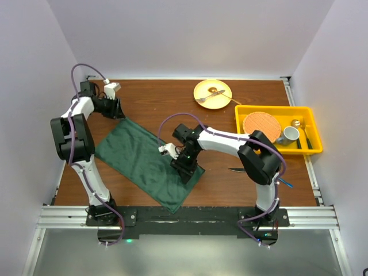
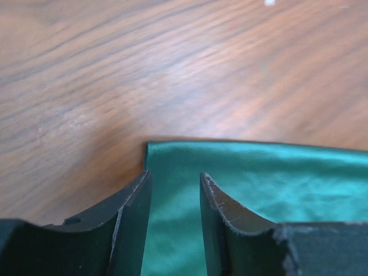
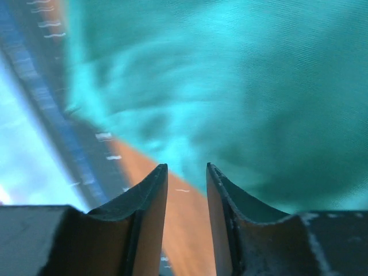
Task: Fold the napkin into a case and place the utensils inside
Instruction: Rotate the rectangle-folded napkin at the center of the board.
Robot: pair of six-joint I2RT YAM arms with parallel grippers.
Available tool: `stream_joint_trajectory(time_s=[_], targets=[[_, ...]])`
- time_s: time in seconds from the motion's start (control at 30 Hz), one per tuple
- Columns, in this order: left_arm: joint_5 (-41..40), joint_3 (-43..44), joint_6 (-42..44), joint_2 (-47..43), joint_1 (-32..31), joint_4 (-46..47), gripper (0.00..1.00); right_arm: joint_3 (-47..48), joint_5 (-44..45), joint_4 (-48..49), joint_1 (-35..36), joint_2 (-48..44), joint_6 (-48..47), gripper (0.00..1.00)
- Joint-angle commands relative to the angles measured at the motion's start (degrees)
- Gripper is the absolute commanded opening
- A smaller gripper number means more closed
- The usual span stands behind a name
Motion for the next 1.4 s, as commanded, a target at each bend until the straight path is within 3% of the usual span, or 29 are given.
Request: stream_joint_trajectory(time_s=[0.0,0.13,0.27,0.4,0.6,0.73,0.93,1.07,1.37], targets=[[1.1,-2.2,5.4,-11.4,-0.2,-4.5,0.45,5.2,-8.1,-3.3,-1.9,-5.2,1.6,0.39],[-4.8,-10.4,9.2,-17.8,0.6,-3.7,0.48,8.0,-3.8,-1.9,-4.9,-4.1,2.3,0.38],[-3.7,-15.0,9.9,-18.7,3.2,-4.4,0.49,10.1,-0.2,2.1,-5.4,-1.8,3.1,0.33],[-1.7,-19.3,13.5,-19.7,3.2,-7.2,0.43,12.0,-0.1,5.4,-5.4,2.2,5.3,0.27],[-4.5,-24.9,14.3,-19.5,2.7,-5.0,0.34,9.3,2.4,7.5,-5.3,5.7,5.5,0.11],[-5.6,-24.4,13.3,-15.5,1.3,-2.4,0.32,5.9,3.6,7.7,-5.3,5.0,4.7,0.09],[-6.7,-16.1,9.2,-6.4,-1.4,0.2,0.30,1.0,0.2,7.0,-5.4,3.5,4.8,0.11],[-7.1,-8.9,7.0,-2.6,-2.8,-0.8,0.32,2.9,-2.3,5.3,-5.4,3.2,4.8,0.13],[-2.9,9.7,10.3,-0.8,1.4,-8.4,0.52,12.3,-5.0,4.5,-7.8,2.4,8.2,0.17]])
